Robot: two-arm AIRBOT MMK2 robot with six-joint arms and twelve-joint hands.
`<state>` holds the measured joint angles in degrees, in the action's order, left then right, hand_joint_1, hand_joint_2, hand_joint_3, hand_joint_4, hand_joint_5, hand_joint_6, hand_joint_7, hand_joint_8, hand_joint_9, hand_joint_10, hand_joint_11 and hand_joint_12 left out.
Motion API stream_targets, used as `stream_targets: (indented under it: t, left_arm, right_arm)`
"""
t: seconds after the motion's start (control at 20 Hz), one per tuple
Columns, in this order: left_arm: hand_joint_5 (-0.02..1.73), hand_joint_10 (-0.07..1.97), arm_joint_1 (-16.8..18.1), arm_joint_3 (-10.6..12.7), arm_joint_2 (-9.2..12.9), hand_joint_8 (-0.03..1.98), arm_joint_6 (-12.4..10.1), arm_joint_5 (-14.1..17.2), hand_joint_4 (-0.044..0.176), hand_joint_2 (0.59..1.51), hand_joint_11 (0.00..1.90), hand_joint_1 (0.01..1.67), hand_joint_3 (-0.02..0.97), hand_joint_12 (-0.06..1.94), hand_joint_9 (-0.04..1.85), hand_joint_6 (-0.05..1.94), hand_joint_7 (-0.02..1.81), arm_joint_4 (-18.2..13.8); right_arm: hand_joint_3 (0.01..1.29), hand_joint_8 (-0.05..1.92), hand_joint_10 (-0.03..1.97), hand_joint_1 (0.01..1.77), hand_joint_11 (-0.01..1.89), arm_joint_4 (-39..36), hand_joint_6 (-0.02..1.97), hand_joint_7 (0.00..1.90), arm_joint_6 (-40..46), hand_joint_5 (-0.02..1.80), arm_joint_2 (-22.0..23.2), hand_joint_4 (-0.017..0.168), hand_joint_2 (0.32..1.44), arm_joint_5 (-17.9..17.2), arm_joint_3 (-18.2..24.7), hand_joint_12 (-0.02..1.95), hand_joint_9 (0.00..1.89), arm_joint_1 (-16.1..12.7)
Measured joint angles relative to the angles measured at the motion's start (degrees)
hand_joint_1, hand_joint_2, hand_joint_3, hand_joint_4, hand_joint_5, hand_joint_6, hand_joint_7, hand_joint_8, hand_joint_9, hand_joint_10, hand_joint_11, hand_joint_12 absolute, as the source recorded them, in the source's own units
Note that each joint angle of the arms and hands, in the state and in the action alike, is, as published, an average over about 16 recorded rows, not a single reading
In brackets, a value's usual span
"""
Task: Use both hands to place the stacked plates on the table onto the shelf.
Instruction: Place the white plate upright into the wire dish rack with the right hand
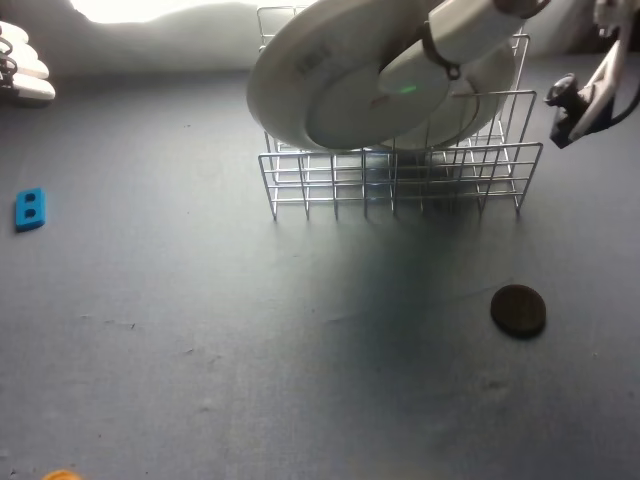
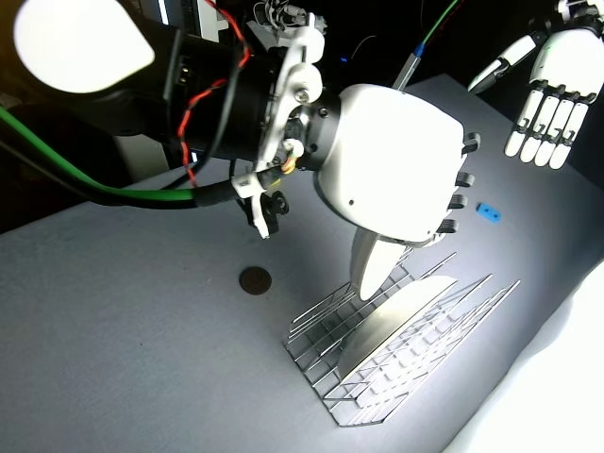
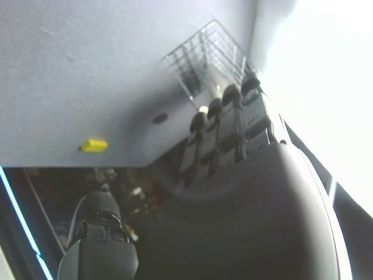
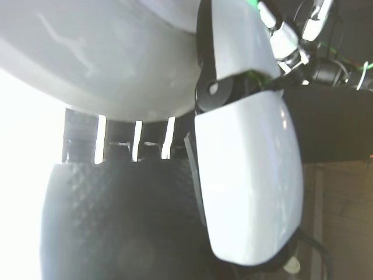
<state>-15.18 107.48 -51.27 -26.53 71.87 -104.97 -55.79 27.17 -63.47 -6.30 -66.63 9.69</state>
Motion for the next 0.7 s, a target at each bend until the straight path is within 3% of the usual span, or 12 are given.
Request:
stream_targets:
  t: [0.7]
  left_arm:
    - [0.02,0.01,0.0,-0.1,0.0,-0.01,0.1,0.0,0.002,1.082,0.01,0.02,0.011,0.01,0.02,0.01,0.02,-0.5]
  right_arm:
    - [0.01,0.52,0.86,1.37,1.04,0.8,0.73,1.18,-1.5,1.01,-5.7,-0.009,0.93,0.4,-6.7,1.01,1.18,2.9]
